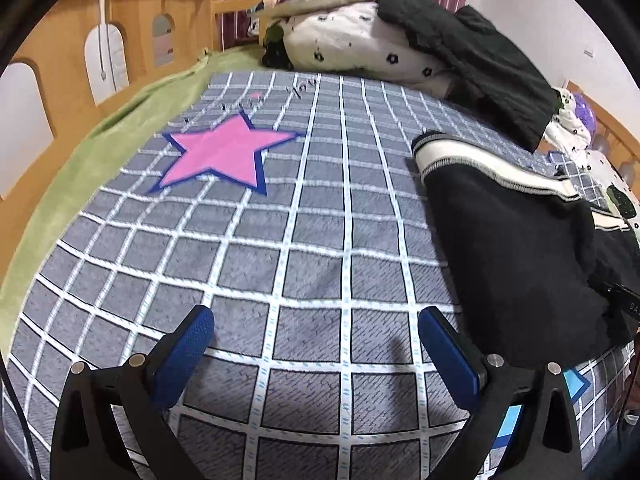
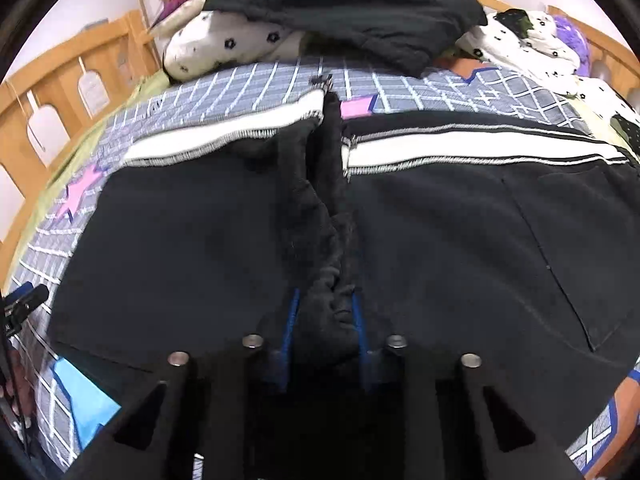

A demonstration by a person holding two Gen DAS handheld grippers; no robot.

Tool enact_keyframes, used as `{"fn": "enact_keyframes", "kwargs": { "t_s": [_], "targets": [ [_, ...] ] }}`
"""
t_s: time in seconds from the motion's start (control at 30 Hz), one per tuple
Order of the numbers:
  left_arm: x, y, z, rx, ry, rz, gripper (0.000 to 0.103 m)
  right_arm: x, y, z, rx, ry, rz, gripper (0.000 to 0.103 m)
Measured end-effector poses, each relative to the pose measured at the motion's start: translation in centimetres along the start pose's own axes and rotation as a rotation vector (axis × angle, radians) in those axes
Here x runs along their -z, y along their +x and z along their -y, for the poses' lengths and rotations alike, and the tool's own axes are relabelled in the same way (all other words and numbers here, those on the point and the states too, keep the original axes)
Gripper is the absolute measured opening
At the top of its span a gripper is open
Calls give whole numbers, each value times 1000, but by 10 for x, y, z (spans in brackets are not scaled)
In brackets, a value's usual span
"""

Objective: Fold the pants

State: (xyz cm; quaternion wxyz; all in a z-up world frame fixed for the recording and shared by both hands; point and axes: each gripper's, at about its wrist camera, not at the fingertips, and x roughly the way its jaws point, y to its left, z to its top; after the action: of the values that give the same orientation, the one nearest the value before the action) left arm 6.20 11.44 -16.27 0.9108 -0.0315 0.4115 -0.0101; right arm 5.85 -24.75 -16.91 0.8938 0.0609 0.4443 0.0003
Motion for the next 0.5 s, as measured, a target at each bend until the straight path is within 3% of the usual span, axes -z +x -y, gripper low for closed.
{"fn": "enact_keyframes", "kwargs": {
  "t_s": [0.13,0.23,0.3,0.5],
  "targets": [
    [-2,-10,-5,40,-45,40,102,-1,-19,8,-18,21,48,20],
    [-3,-11,-2,81,-61,27,102,2,0,6,-2,30,-20,24],
    [-2,-12,2,79,-54,25,102,4,1,3,17,0,-13,25],
    [-2,-16,11,96,-48,13,102,5,-27,15,23,8,-11,45]
  ]
}}
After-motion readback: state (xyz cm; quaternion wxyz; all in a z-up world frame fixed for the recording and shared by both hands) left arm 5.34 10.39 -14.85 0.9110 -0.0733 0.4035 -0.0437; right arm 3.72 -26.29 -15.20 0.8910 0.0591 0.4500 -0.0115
